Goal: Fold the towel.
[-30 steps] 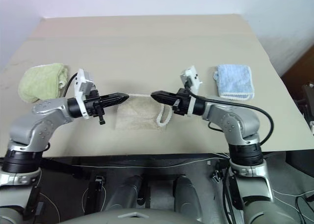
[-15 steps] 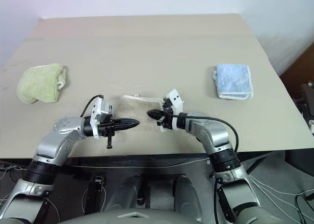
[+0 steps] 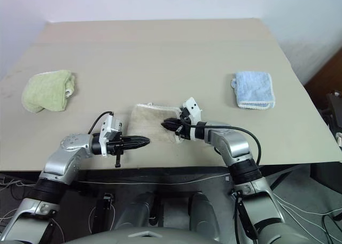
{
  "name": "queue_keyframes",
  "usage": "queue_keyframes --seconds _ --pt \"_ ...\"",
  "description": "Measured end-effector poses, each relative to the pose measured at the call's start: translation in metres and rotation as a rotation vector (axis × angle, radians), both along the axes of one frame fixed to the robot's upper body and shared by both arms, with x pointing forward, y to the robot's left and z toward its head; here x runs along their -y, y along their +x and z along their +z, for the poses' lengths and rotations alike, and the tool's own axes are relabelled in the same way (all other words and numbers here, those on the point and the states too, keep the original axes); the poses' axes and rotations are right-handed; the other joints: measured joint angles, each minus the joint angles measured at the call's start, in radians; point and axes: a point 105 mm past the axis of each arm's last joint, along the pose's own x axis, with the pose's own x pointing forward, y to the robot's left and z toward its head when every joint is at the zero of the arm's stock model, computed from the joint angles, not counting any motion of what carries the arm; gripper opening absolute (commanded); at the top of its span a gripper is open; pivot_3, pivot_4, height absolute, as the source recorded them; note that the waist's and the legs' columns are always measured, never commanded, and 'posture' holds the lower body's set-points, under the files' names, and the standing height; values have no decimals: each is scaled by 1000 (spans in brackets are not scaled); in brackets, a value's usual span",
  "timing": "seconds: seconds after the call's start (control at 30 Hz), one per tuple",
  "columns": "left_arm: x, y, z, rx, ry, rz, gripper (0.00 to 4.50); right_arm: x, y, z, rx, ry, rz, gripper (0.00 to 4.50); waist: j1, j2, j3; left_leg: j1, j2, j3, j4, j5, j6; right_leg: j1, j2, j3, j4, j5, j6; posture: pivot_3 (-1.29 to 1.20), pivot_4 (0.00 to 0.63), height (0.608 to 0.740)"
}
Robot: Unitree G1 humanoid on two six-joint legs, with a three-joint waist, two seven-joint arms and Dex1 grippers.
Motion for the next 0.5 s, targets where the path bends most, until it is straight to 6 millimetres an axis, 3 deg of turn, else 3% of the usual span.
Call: queue_keyframes --seconds 0.07,0.17,0.33,0.5 --pt "-1 -3 9 1 -22 -5 1960 0 -2 6 0 10 18 2519 0 0 0 -4 0 0 1 0 0 -2 0 0 1 0 0 0 150 740" --pt "-7 -2 28 60 -41 11 2940 3 -5 15 7 26 30 2531 0 0 0 -7 0 0 1 0 0 -4 0 0 2 0 1 0 150 740" --pt "-13 13 55 147 -61 88 2940 4 -6 27 15 49 41 2531 1 0 0 -7 0 0 1 0 0 -4 0 0 1 0 1 0 150 740" --pt "-15 29 42 161 -3 140 2940 6 2 51 -14 135 16 2531 -1 0 0 -7 0 1 0 0 0 -4 1 0 1 1 1 0 150 740"
